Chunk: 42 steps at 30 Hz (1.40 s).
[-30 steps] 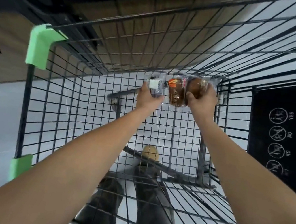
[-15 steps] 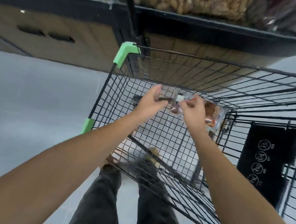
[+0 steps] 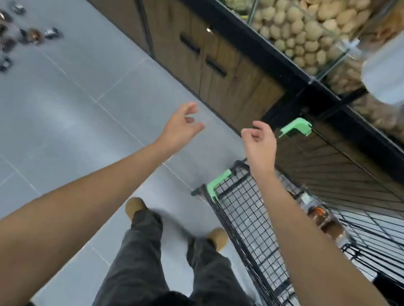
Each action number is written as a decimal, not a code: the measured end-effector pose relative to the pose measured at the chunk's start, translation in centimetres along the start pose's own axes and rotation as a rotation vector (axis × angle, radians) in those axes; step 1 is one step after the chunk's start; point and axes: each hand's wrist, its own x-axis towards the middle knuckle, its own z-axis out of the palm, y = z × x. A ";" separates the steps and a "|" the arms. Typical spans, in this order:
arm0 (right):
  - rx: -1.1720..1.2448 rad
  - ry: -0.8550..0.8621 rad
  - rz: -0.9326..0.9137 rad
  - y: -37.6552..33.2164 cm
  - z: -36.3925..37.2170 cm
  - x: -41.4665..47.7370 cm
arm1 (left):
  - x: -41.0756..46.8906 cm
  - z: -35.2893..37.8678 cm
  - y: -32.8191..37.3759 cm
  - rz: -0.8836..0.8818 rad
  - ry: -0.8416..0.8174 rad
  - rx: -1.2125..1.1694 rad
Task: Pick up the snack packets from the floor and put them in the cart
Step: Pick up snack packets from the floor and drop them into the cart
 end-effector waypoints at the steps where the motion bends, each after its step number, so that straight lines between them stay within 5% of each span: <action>1: -0.021 -0.033 -0.015 -1.4 2.1 0.1 | 0.2 -2.6 -0.4 -0.024 0.025 -0.013; 17: -0.117 -0.585 -0.232 -19.1 44.9 -5.7 | -1.6 -43.0 -9.2 -0.233 0.579 -0.265; 24: -0.204 -0.818 -0.313 -23.8 58.9 -6.2 | -1.3 -54.1 -13.1 -0.320 0.784 -0.320; 42: -0.449 -1.169 -0.310 -39.9 90.7 -0.2 | 13.1 -80.9 -15.9 -0.583 0.990 -0.318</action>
